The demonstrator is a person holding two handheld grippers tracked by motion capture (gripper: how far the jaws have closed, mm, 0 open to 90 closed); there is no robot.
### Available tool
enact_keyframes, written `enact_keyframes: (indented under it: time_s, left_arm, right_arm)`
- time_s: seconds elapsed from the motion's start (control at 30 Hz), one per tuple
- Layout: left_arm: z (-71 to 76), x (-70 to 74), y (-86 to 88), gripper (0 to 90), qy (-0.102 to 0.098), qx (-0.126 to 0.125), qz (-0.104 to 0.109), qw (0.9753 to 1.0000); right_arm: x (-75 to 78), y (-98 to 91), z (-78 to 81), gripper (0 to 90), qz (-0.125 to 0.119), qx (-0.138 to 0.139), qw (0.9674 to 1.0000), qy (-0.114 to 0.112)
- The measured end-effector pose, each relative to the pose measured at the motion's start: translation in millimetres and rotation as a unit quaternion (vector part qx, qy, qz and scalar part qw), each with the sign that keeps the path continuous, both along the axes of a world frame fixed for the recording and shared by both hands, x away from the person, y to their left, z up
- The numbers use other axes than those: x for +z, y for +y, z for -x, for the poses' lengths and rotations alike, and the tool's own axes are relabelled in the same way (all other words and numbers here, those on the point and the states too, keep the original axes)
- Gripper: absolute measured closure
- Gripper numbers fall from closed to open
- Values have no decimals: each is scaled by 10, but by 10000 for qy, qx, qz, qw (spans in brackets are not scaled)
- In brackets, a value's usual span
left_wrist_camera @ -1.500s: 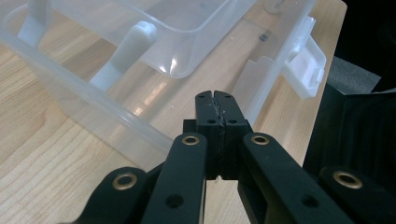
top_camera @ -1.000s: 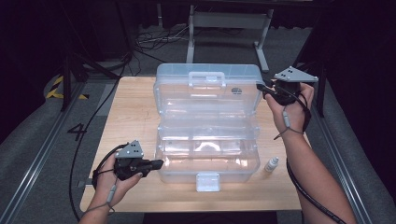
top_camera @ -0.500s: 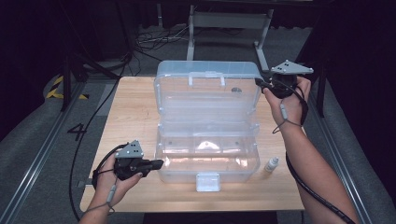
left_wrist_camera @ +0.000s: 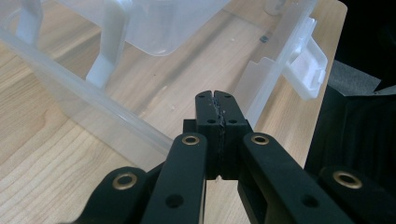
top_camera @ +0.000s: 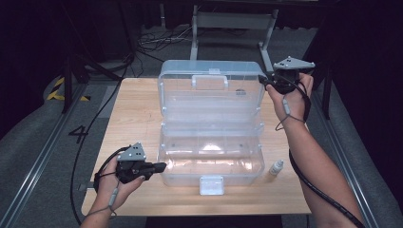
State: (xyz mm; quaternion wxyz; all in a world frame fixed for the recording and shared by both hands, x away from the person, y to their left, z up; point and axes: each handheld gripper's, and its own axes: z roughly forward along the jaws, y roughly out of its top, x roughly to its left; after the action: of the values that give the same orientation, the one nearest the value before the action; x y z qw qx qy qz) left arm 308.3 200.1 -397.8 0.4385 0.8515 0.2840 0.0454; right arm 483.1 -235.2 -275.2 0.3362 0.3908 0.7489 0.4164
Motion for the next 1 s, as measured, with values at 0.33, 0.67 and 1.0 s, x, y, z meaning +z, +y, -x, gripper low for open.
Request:
enact_keyframes:
  time_s: [0.33,0.67,1.0]
  left_arm:
    - [-2,-1,1,900,-16,-14,-2,10000]
    - [-2,-2,2,900,-19,-17,0,10000]
    - [-2,7,-7,899,-32,-25,-56,10000]
  right_arm:
    - [-11,24,-114,776,5,-87,9999,88]
    - [-36,34,-227,787,-43,-140,9997,174]
    - [-68,36,-380,814,-89,-168,9993,316]
